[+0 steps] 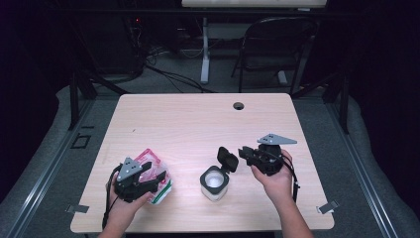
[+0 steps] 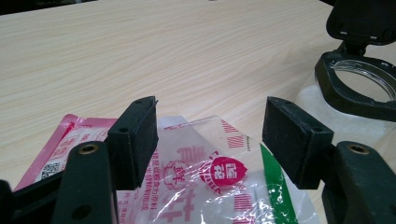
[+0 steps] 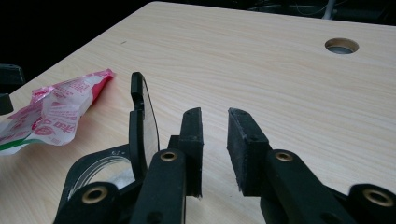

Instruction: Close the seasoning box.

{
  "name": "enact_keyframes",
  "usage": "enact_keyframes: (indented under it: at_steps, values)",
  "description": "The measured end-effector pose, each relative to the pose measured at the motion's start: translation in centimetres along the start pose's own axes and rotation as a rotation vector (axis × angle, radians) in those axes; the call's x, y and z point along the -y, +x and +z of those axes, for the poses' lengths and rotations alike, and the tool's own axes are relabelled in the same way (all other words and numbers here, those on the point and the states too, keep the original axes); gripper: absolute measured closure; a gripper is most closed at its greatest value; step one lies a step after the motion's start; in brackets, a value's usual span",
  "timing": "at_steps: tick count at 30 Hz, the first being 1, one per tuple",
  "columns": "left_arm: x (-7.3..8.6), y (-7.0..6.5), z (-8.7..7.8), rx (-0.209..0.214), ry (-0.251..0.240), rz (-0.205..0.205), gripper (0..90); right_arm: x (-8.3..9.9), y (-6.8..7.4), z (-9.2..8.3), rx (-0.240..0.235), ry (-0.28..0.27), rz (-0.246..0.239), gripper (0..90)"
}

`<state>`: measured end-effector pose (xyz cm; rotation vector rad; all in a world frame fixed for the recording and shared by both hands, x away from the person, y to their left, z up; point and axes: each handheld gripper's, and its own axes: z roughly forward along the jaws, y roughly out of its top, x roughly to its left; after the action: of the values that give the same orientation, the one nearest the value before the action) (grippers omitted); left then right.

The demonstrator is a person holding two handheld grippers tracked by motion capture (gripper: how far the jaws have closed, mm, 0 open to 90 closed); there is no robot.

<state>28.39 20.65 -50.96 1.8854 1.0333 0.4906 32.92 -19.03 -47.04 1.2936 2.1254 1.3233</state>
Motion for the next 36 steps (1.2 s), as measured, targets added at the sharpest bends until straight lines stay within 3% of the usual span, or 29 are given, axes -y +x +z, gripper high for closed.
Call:
enact_keyframes:
  at_steps: [11,20,36]
  values:
    - [0.0,0.2,0.0,-0.020,0.002,0.016,35.3,-0.1,0.4,0.0,-0.031,0.009,-0.008,80.2]
    - [0.0,0.8,-0.2,-0.030,-0.006,-0.009,35.3,-0.2,0.8,0.0,-0.050,0.014,-0.016,81.1]
    - [0.1,1.1,-0.3,-0.036,-0.001,-0.016,35.4,-0.3,1.4,0.0,-0.071,0.016,-0.038,81.6]
